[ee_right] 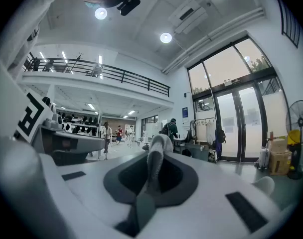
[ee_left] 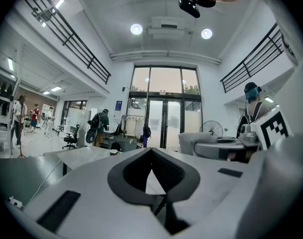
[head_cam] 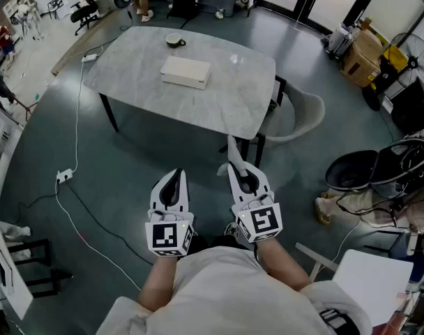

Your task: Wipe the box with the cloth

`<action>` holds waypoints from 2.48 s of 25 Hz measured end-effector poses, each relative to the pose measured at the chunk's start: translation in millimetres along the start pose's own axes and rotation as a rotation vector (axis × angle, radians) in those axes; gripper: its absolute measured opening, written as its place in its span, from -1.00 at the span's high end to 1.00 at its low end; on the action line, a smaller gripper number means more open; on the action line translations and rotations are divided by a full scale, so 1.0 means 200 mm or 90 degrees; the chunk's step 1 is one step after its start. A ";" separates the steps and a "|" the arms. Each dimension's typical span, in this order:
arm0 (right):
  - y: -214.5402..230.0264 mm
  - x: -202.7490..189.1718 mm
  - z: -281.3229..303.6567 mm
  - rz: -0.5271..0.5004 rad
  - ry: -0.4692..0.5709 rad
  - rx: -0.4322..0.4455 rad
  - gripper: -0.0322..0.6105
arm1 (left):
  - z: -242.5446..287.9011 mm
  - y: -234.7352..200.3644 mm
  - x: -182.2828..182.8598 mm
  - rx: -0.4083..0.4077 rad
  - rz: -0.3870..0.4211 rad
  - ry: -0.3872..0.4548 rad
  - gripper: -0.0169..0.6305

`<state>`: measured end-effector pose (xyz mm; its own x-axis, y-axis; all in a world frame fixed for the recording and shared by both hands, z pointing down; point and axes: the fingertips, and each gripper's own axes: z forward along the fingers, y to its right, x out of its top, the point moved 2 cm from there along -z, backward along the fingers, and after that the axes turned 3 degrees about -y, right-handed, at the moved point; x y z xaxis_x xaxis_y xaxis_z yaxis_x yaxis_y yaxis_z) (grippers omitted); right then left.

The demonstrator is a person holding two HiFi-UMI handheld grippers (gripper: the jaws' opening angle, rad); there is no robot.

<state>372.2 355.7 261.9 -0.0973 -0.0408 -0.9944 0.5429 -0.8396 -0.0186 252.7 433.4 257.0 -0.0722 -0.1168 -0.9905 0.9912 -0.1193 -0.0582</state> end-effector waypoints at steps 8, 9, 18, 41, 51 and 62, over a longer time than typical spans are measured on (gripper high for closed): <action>-0.14 -0.03 0.19 0.021 -0.002 -0.010 0.77 | -0.02 -0.24 -0.05 -0.018 -0.001 -0.019 0.88; -0.15 -0.04 0.20 0.022 -0.004 -0.014 0.77 | -0.02 -0.26 -0.06 -0.023 -0.001 -0.024 0.88; -0.10 -0.15 0.37 0.052 -0.036 -0.042 0.77 | 0.17 -0.40 -0.18 -0.068 -0.006 -0.072 0.88; 0.97 -0.29 1.47 0.126 -0.091 0.001 0.77 | 1.69 -0.50 -0.21 -0.097 0.019 -0.195 0.88; 1.19 -0.53 1.90 0.210 -0.139 -0.012 0.77 | 2.24 -0.73 -0.38 -0.154 0.027 -0.260 0.88; 1.37 -0.82 2.28 0.249 -0.248 -0.117 0.77 | 2.80 -0.92 -0.59 -0.326 0.058 -0.353 0.88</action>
<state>157.0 -115.4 466.5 -0.1414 -0.5544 -0.8201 0.7323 -0.6160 0.2902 16.7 -82.2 455.1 0.1017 -0.5991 -0.7942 0.9138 0.3719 -0.1635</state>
